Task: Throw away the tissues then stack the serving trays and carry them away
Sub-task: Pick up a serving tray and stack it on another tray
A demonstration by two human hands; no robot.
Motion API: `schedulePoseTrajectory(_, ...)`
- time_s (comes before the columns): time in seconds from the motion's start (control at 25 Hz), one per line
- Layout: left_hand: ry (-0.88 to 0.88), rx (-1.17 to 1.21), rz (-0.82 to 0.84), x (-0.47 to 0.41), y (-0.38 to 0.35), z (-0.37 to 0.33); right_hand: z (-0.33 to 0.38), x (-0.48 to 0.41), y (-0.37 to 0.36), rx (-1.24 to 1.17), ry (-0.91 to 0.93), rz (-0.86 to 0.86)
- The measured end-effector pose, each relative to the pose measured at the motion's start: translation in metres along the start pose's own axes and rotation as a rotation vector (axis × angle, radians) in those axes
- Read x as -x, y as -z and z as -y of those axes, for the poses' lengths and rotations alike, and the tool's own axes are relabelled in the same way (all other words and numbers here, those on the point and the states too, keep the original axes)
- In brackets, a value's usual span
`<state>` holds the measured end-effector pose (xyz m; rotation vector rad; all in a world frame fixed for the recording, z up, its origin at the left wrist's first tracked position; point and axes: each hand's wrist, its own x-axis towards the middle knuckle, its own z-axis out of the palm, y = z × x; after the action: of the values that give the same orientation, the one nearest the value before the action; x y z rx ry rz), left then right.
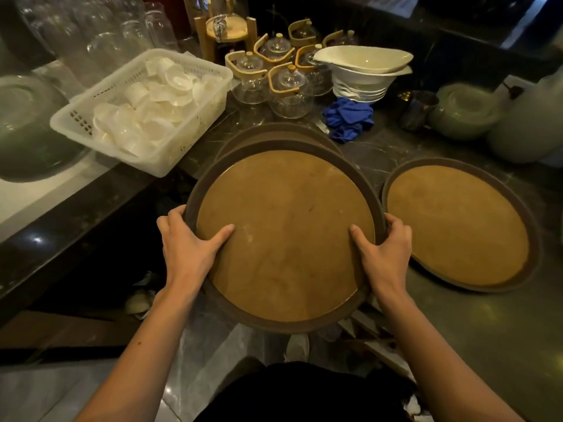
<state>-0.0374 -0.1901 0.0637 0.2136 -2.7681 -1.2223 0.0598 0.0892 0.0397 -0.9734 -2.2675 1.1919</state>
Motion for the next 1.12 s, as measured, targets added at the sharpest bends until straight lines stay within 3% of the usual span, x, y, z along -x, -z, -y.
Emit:
schedulePoseTrajectory(0.28,0.000,-0.033,0.061,-0.073,-0.043,-0.008,0.005,-0.059,-0.036,0.031,-0.086,-0.003)
schedulePoseTrajectory(0.68,-0.049,-0.003,0.273,-0.202,-0.097,0.015,0.023,-0.108,-0.117,0.167,-0.244,-0.092)
schedulePoseTrajectory(1.12,-0.058,-0.007,0.346,-0.228,-0.123,0.018,0.018,-0.122,-0.141,0.194,-0.317,-0.099)
